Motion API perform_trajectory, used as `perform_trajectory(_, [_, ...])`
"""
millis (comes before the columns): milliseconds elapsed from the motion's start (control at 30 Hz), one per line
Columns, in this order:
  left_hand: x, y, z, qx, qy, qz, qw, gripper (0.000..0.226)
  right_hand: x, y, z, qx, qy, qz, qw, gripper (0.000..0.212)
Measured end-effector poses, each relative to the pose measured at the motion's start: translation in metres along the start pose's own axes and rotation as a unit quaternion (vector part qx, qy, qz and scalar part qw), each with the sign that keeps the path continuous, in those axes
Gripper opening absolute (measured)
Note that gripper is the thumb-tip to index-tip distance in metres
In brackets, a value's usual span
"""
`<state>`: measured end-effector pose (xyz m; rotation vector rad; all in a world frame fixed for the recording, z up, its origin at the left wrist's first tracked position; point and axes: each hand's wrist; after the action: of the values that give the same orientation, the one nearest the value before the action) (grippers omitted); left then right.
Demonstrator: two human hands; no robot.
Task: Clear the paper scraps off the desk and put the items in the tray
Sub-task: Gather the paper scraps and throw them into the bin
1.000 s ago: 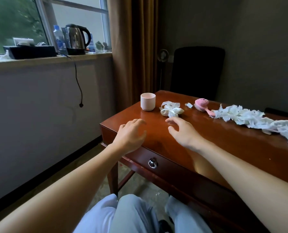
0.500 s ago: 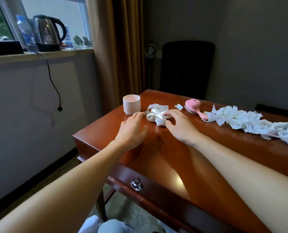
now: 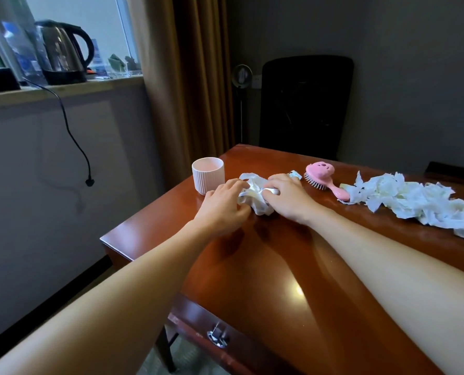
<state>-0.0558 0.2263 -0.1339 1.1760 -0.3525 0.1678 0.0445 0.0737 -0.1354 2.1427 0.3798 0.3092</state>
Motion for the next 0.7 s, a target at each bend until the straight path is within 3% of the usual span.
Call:
perform_trajectory(367, [-0.01, 0.004, 0.015, 0.002, -0.017, 0.002, 1.0, 0.049, -0.029, 0.028, 0.005, -0.001, 0.033, 0.052, 0.998, 0.034])
perform_trajectory(700, [-0.012, 0.007, 0.071, 0.002, -0.069, -0.01, 0.998, 0.053, -0.086, 0.074, 0.035, -0.006, 0.025, 0.084, 0.996, 0.04])
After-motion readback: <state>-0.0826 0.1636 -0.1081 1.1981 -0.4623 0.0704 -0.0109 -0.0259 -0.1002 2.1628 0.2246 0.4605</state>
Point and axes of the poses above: each hand's wrist, its own x-axis towards the middle knuckle, its own y-axis out of the back of the hand, z = x × y, and after that the axes turned 10 degrees about -y, right-handed
